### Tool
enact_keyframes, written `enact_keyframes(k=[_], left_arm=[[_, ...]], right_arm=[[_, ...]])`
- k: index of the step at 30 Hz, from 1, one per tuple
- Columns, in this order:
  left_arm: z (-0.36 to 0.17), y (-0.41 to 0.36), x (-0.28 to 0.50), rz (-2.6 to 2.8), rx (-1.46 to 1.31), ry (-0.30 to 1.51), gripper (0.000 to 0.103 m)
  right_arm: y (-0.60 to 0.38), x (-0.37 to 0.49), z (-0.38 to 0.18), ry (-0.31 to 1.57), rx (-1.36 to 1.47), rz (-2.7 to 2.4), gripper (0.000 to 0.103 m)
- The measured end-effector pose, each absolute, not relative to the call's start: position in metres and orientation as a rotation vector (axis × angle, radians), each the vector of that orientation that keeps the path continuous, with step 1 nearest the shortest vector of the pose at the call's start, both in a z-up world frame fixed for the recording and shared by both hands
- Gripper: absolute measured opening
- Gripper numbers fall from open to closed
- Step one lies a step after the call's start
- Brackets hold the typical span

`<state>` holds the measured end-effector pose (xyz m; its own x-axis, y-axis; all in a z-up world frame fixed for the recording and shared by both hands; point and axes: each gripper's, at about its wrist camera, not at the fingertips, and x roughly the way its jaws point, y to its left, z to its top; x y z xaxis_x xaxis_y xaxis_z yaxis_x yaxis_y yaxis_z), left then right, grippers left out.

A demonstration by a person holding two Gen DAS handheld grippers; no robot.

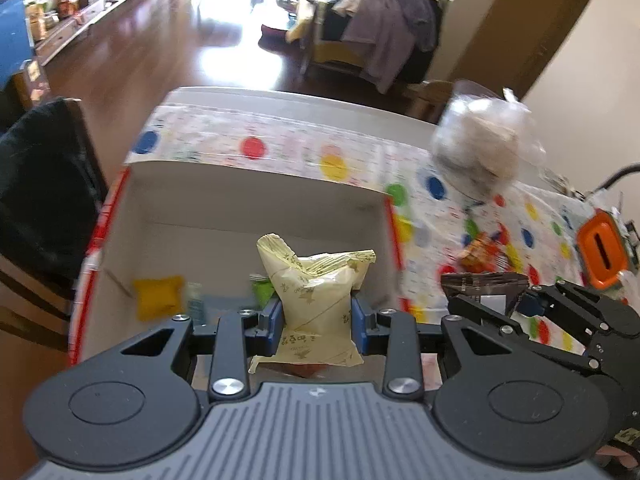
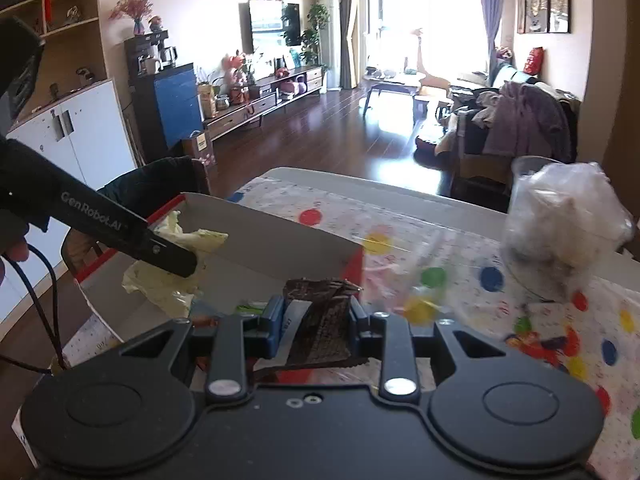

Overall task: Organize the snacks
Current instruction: 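Open the left tool into the box while the right tool releases the dark wrapper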

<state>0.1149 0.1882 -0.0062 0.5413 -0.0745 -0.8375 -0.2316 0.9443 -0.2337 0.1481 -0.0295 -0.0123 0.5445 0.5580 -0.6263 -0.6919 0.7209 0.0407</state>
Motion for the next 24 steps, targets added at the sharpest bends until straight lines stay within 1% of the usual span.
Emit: enact_keyframes(k=[6, 13, 24], left_arm=[[-0.021, 0.224, 0.118, 0.142, -0.312, 1.027, 0.033], [-0.048, 0.244, 0.122, 0.166, -0.266, 1.099, 0.033], [-0.087, 0.25, 0.128, 0.192, -0.231, 1.183, 0.033]], right_arm=[[0.013, 0.153, -0.023, 0.685, -0.255, 0.77, 0.03], [0.052, 0.163, -0.048, 0.72, -0.317, 0.763, 0.03], [0.076, 0.175, -0.068, 0.79, -0.335, 0.745, 0.031]])
